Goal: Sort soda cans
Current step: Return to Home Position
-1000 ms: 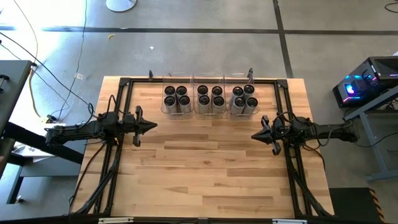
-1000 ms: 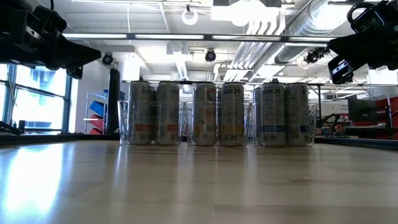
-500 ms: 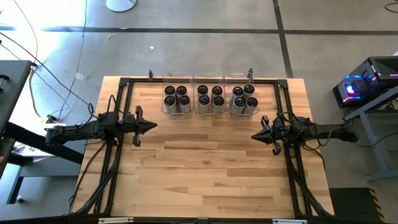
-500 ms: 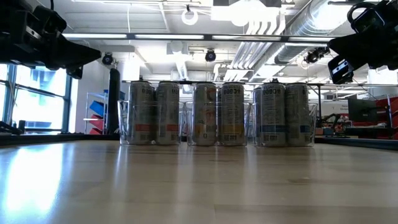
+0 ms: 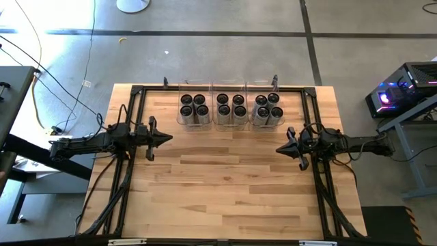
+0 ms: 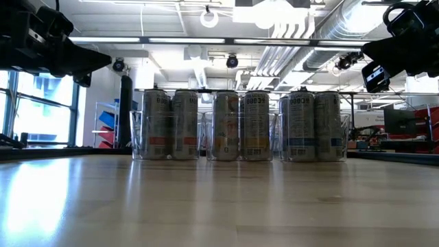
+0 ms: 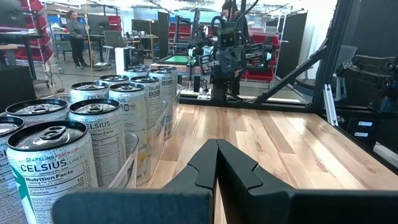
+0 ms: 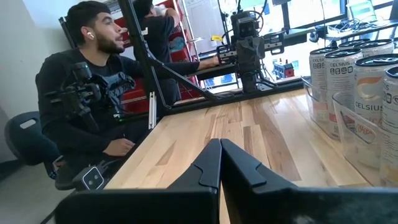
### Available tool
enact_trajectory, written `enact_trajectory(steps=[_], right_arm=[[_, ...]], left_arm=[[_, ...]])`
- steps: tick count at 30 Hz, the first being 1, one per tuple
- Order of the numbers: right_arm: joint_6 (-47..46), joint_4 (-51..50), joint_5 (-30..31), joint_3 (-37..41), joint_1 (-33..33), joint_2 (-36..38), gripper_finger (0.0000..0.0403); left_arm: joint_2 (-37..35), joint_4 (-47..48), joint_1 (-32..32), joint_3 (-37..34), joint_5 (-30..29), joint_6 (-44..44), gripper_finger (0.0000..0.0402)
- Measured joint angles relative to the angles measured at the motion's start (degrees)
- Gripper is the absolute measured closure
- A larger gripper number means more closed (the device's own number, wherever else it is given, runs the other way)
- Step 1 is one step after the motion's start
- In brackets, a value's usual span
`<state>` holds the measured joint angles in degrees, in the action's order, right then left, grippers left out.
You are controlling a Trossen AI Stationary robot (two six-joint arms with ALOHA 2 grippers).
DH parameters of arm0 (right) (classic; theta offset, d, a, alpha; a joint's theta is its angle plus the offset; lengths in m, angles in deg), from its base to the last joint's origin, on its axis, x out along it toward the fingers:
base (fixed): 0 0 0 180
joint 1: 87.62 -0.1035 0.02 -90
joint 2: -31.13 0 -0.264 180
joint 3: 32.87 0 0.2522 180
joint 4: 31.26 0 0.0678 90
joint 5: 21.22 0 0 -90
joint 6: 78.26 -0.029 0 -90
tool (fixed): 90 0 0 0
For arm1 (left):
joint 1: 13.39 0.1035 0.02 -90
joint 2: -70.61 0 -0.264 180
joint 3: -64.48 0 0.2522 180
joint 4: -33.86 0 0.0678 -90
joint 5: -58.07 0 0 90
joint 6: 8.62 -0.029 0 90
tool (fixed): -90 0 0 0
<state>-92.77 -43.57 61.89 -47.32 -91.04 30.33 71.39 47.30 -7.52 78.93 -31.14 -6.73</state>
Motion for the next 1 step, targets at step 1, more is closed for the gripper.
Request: enact_trajectory(steps=[1], right_arm=[[-0.01, 0.0, 0.0, 0.0, -0.01, 0.0, 0.0403]], left_arm=[[0.0, 0.0, -0.01, 0.02, 0.0, 0.01, 0.0402]])
